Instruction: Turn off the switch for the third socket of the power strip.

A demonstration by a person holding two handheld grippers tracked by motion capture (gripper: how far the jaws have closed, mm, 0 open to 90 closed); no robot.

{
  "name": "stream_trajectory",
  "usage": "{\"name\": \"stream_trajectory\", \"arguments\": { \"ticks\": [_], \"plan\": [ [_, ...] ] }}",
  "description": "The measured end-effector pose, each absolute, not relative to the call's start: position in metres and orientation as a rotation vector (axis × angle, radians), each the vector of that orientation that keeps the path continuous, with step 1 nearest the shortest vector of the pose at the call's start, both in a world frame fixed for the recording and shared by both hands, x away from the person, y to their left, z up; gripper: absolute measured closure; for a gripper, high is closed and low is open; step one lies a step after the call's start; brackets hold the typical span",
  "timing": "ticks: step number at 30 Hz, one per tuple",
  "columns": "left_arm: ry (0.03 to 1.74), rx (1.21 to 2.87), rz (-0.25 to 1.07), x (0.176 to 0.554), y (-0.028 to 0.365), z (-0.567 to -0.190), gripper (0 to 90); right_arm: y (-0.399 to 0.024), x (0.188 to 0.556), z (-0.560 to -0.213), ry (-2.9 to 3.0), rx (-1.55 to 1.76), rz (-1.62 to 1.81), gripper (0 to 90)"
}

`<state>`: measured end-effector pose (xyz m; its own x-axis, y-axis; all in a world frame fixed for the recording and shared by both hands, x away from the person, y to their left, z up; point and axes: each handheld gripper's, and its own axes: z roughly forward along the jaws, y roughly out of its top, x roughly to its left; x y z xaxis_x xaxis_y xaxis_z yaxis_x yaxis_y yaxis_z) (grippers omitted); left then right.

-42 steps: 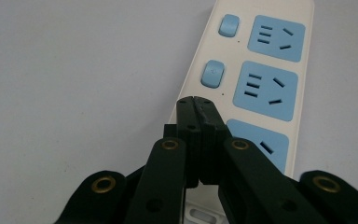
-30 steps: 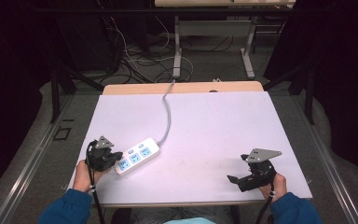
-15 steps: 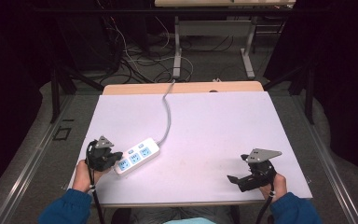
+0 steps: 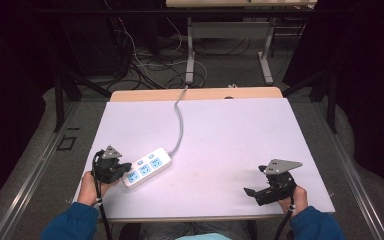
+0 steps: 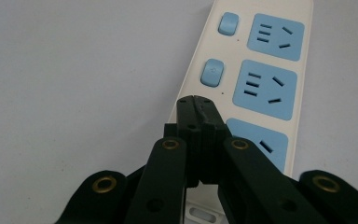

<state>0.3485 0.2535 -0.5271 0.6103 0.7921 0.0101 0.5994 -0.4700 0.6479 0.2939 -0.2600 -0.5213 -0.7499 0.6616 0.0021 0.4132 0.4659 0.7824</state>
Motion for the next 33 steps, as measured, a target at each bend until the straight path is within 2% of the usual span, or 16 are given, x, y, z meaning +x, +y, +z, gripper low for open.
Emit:
{"name": "stream_trajectory", "arguments": {
  "ticks": [33],
  "plan": [
    [1.098,2.251,0.371,0.3491,0.2545,-0.5261,90.0,-0.2597,0.2937,-0.5214,2.418,0.915,1.169,5.4]
  ]
}}
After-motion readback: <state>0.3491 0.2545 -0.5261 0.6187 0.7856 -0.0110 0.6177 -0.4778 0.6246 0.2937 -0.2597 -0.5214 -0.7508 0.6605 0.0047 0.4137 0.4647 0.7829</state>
